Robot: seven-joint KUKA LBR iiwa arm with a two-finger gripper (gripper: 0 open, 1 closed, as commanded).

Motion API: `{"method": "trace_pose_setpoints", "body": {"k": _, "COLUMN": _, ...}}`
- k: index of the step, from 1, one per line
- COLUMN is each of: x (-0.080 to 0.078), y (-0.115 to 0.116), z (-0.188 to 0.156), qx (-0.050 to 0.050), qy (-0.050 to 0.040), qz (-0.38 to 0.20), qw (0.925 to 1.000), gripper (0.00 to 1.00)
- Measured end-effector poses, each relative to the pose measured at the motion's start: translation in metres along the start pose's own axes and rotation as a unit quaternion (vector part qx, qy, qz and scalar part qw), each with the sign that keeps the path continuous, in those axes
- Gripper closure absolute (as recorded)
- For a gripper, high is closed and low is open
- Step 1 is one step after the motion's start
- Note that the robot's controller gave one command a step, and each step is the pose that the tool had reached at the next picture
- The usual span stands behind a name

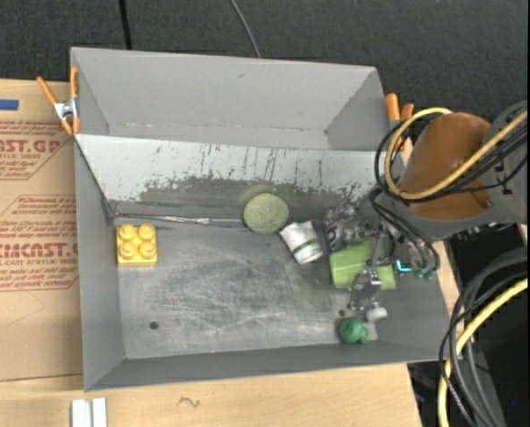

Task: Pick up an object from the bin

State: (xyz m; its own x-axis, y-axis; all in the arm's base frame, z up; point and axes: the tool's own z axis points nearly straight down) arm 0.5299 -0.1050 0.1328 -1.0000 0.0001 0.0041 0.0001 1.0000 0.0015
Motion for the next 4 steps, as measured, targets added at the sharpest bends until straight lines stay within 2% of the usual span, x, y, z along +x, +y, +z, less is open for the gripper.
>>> {"method": "trace_pose_setpoints", "body": {"k": 1, "x": -0.002, "y": 0.002, "z": -0.004, "qx": -0.001, "qy": -0.0023, "qz": -0.001, "qw": 1.0000, "gripper": 1.00}}
{"method": "trace_pose_setpoints", "body": {"k": 2, "x": -0.002, "y": 0.003, "z": -0.004, "qx": -0.001, "qy": -0.0024, "qz": -0.002, "qw": 1.0000, "gripper": 1.00}}
{"method": "trace_pose_setpoints", "body": {"k": 3, "x": 0.001, "y": 0.017, "z": -0.046, "qx": 0.000, "qy": 0.0013, "qz": -0.011, "qw": 0.9999, "gripper": 1.00}}
{"method": "trace_pose_setpoints", "body": {"k": 4, "x": 0.002, "y": 0.031, "z": -0.102, "qx": 0.000, "qy": -0.0015, "qz": -0.009, "qw": 1.0000, "gripper": 1.00}}
